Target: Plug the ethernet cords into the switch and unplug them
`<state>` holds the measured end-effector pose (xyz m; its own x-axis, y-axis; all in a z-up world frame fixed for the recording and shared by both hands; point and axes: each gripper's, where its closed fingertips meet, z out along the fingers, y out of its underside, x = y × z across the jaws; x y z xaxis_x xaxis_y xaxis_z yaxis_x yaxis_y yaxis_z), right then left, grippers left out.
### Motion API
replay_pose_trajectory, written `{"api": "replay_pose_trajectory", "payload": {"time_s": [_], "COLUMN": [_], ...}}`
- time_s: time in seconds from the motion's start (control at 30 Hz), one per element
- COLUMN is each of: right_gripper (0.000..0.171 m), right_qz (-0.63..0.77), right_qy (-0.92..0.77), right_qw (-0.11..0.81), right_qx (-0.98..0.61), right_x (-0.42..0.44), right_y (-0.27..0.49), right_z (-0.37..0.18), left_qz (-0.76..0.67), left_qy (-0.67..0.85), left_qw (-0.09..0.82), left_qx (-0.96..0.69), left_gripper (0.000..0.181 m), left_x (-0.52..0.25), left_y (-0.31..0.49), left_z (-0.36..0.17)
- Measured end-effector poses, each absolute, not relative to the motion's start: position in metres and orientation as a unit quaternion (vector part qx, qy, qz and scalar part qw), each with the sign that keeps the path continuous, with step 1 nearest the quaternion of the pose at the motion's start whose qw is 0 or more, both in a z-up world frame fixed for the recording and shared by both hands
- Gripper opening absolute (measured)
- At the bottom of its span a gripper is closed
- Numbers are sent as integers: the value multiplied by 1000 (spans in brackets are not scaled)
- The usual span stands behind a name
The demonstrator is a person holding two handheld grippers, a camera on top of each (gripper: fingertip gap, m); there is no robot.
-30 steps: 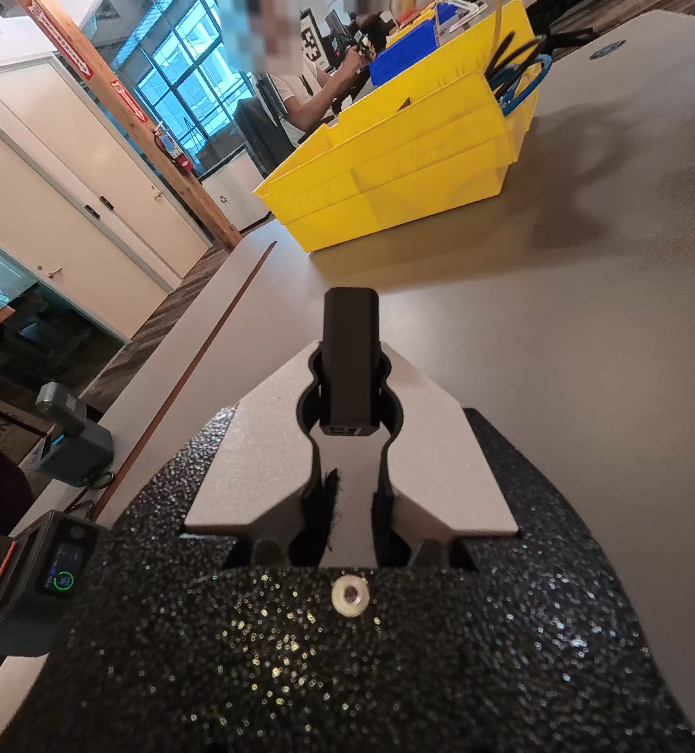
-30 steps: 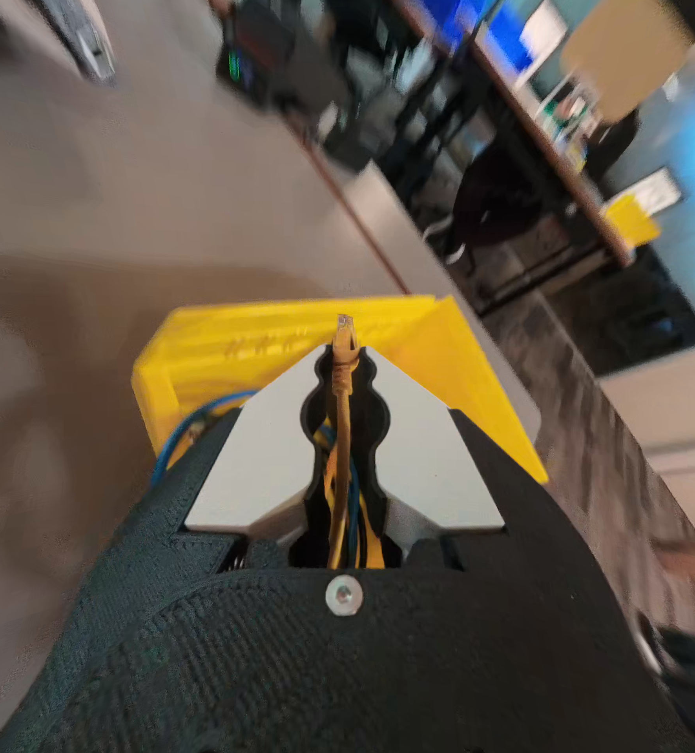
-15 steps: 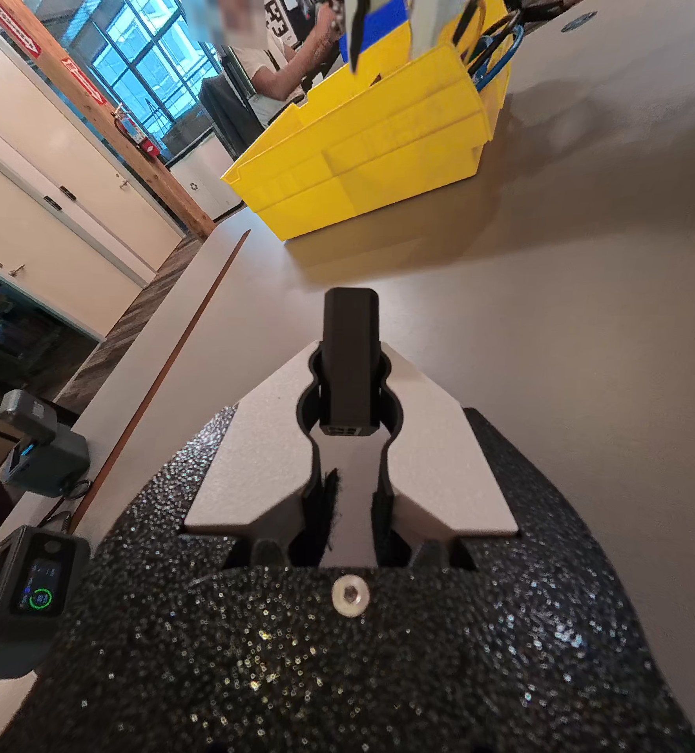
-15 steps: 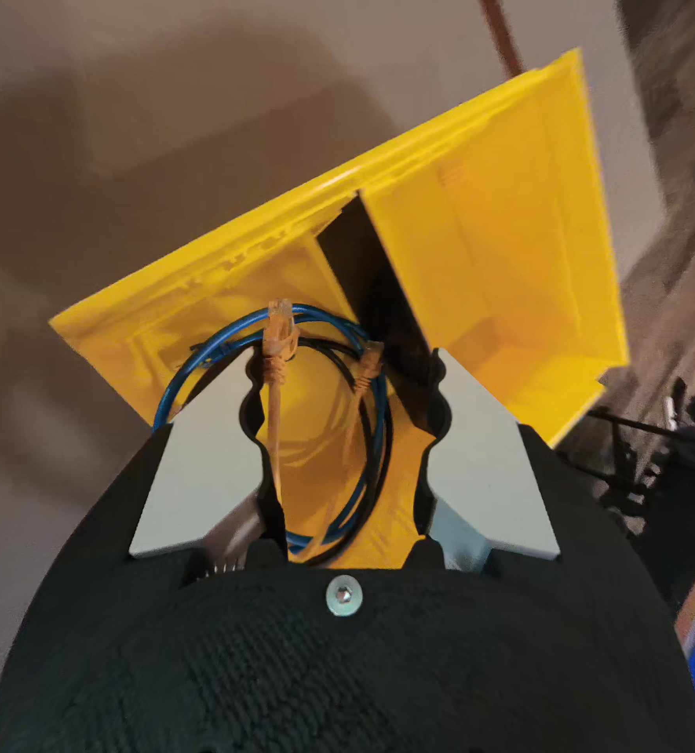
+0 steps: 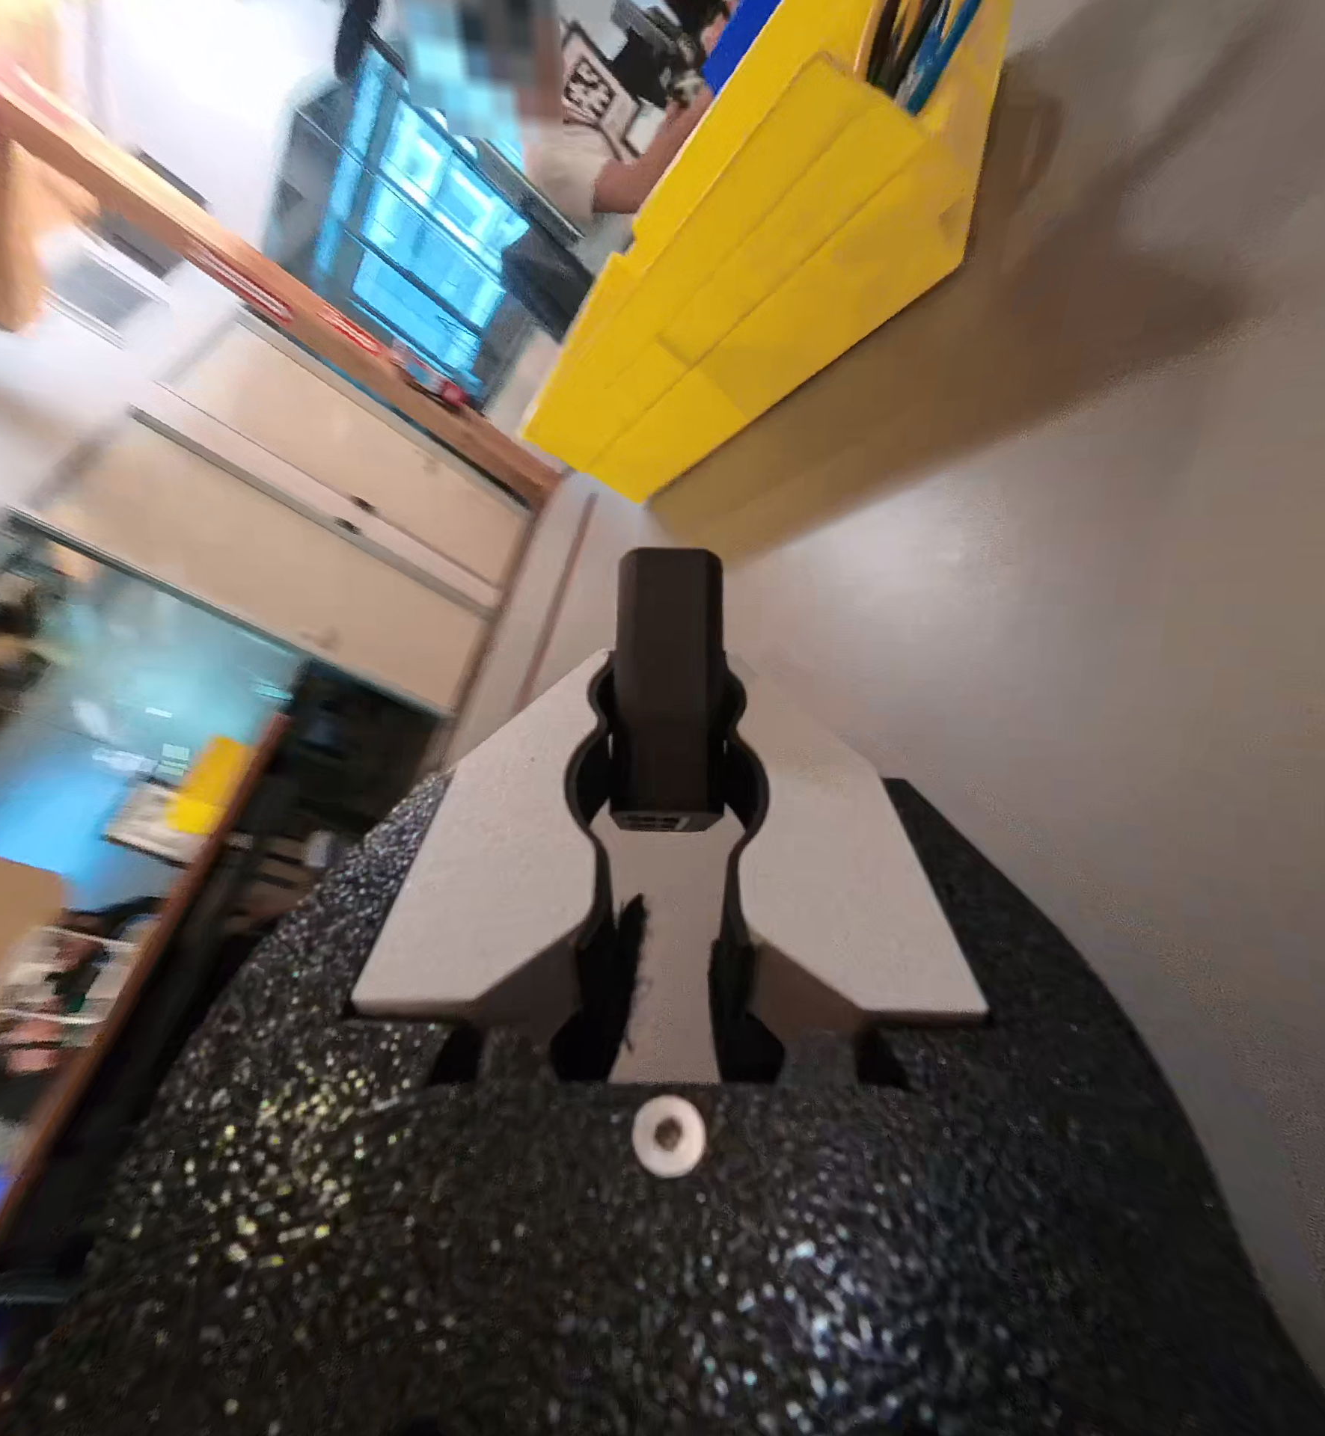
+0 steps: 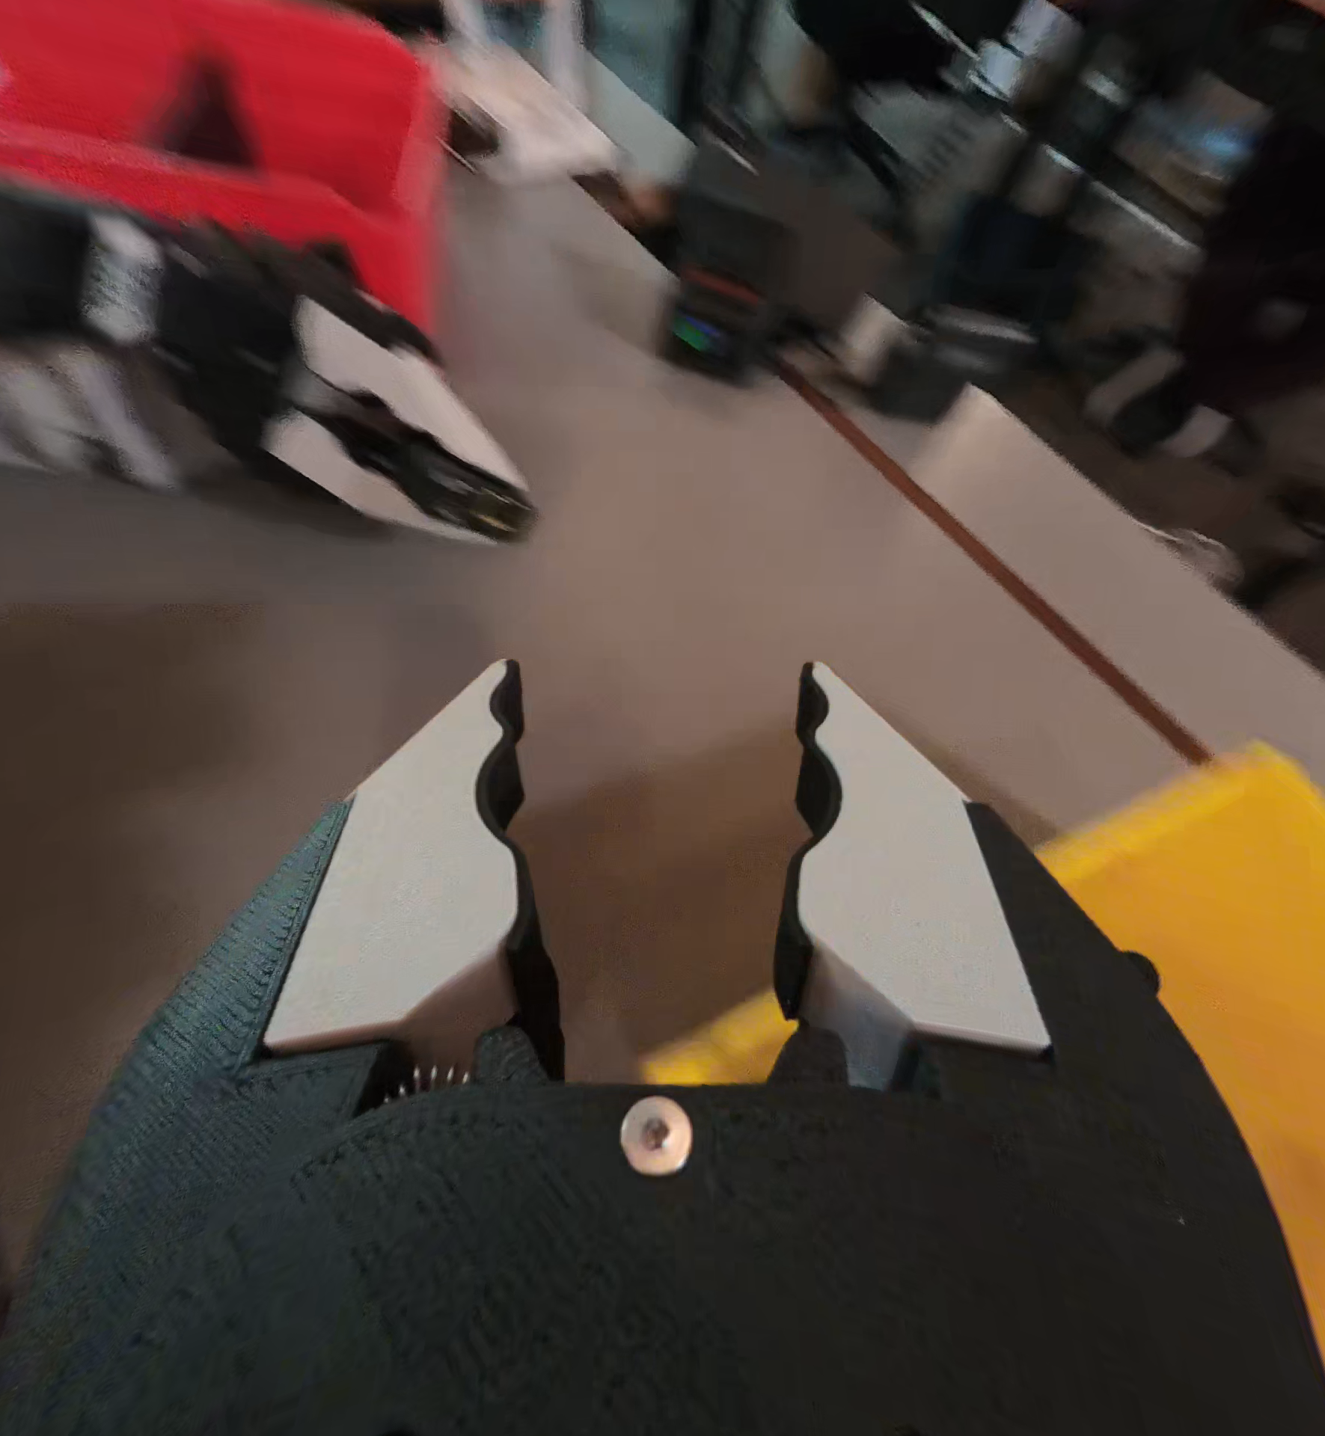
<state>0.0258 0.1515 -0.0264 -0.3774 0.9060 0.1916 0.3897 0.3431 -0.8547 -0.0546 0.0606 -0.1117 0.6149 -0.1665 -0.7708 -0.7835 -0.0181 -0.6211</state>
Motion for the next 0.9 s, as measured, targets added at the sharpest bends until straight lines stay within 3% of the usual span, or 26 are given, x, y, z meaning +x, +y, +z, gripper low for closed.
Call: {"api": "replay_pose_trajectory", "payload": {"time_s": [0.13, 0.27, 0.37, 0.57, 0.9], "right_gripper": [87, 110, 106, 81, 66], "right_qz": [490, 520, 547, 566, 574], "right_qy": [-717, -694, -679, -667, -664], "right_qw": [266, 223, 214, 205, 191], "right_qx": [-418, -445, -440, -439, -439], "right_x": [-2, -33, -48, -59, -60], "right_y": [74, 48, 32, 19, 11], "right_z": [-49, -86, -96, -102, -107], "left_qz": [352, 363, 364, 356, 357], "left_qy": [389, 410, 422, 415, 412], "left_qw": [607, 602, 594, 594, 595], "left_qx": [-597, -581, -580, -590, -590], "left_gripper": [21, 21, 21, 21, 21], "left_x": [-40, -27, -24, -26, -26], "left_y": [56, 55, 56, 57, 57], "left_z": [-93, -94, -98, -99, -97]}}
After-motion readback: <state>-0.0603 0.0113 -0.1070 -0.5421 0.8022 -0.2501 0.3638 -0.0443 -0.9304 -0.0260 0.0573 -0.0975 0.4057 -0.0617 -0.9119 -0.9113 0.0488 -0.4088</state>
